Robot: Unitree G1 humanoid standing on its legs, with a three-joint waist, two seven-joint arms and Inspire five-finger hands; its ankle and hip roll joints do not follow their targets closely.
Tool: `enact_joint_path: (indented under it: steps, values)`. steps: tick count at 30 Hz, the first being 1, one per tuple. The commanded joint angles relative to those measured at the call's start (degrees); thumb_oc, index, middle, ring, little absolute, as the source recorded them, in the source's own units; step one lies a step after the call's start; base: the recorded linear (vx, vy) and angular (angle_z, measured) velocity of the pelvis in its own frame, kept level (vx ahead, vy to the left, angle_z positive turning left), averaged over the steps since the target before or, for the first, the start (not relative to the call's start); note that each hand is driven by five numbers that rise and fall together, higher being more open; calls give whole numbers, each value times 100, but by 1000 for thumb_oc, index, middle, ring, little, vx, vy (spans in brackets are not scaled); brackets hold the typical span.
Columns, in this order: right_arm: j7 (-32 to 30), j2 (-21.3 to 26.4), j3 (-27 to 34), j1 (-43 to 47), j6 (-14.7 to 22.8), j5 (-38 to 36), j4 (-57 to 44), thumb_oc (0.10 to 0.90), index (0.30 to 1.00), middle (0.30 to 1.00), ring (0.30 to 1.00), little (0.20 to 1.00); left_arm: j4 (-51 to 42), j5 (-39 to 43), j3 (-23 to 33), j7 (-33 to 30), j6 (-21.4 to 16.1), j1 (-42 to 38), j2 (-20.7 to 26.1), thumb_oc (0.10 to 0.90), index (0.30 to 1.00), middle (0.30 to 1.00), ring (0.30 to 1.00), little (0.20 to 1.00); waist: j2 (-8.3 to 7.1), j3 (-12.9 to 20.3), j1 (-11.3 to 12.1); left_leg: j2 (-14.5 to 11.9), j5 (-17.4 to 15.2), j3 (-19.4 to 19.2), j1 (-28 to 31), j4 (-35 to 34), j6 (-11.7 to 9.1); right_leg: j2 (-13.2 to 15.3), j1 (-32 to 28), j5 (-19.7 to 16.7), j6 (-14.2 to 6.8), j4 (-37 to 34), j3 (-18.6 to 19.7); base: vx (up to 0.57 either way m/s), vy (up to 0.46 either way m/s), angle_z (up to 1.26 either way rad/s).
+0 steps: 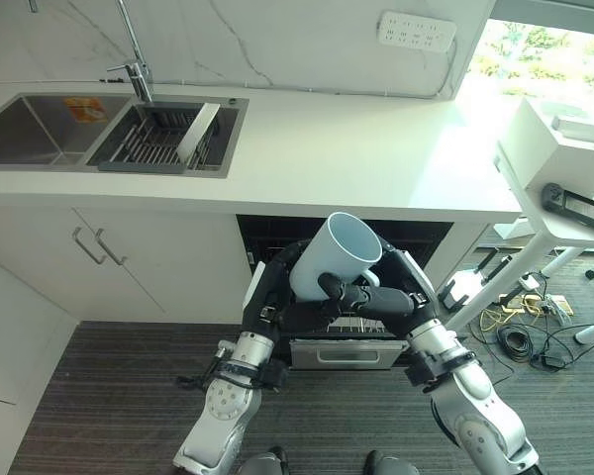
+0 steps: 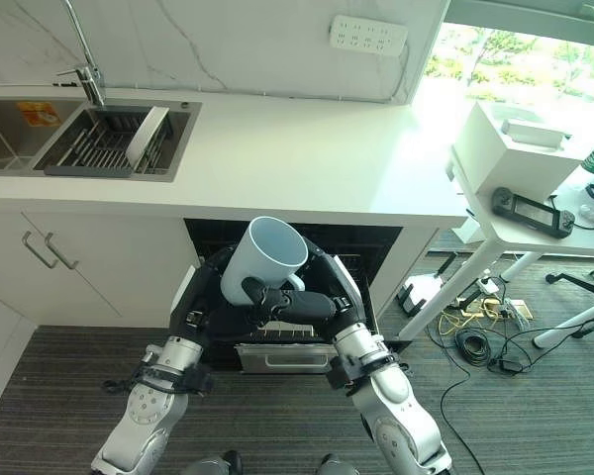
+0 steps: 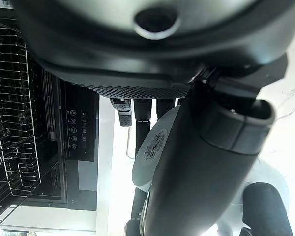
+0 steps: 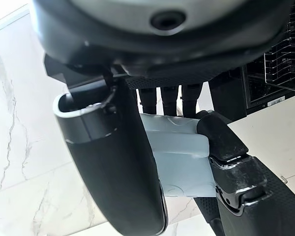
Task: Place the dishes in the dishwasher.
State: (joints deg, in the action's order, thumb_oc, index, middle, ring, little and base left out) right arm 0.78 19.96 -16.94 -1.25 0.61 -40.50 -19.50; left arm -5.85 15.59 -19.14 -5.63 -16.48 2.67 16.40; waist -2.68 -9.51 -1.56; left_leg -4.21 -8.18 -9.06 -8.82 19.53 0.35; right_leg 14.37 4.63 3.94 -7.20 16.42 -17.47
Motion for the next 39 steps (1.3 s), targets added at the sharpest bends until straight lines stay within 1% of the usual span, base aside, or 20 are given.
enact_joint_path:
  steps: [1, 2, 13, 29, 35, 39]
  values:
    - [-950, -69, 2447, 320, 1882, -170, -265, 400, 300, 300, 300, 300, 833, 1065, 2708, -2126, -545, 173, 362, 800, 900, 900, 900, 900, 47, 322, -54, -434, -985, -41, 1028, -235, -366, 150, 508, 67, -325, 77, 113, 0, 0, 0]
    - [-992, -60, 2453, 321, 1882, -157, -275, 400, 300, 300, 300, 300, 875, 1053, 2723, -2155, -597, 186, 349, 800, 900, 900, 900, 900, 49, 328, -57, -433, -988, -40, 1029, -235, -367, 153, 509, 71, -324, 77, 119, 0, 0, 0]
    - [-1009, -60, 2507, 356, 1967, -112, -248, 400, 300, 300, 300, 300, 1008, 1153, 2796, -2234, -612, 179, 306, 800, 900, 900, 900, 900, 60, 346, -72, -438, -991, -22, 1032, -235, -368, 131, 489, 95, -308, 77, 144, 0, 0, 0]
    - [-1295, -35, 2631, 347, 2257, 2, -304, 400, 300, 300, 300, 300, 1301, 1294, 2931, -2498, -756, 228, 194, 800, 900, 900, 900, 900, 60, 355, -90, -432, -999, -17, 1034, -235, -367, 147, 520, 75, -307, 77, 156, 1, 0, 1]
    - [-1344, -35, 2619, 363, 2232, 7, -329, 400, 300, 300, 300, 300, 1319, 1315, 2905, -2436, -733, 222, 168, 800, 900, 900, 900, 900, 74, 355, -98, -435, -1000, -17, 1033, -235, -369, 140, 521, 81, -296, 77, 161, 3, 0, 2]
    - [-1356, -14, 2623, 380, 2179, 38, -352, 400, 300, 300, 300, 300, 1211, 1101, 2865, -2312, -779, 184, 252, 800, 900, 900, 900, 900, 75, 357, -113, -445, -995, -14, 1028, -235, -380, 126, 524, 88, -291, 77, 174, 0, 0, 0]
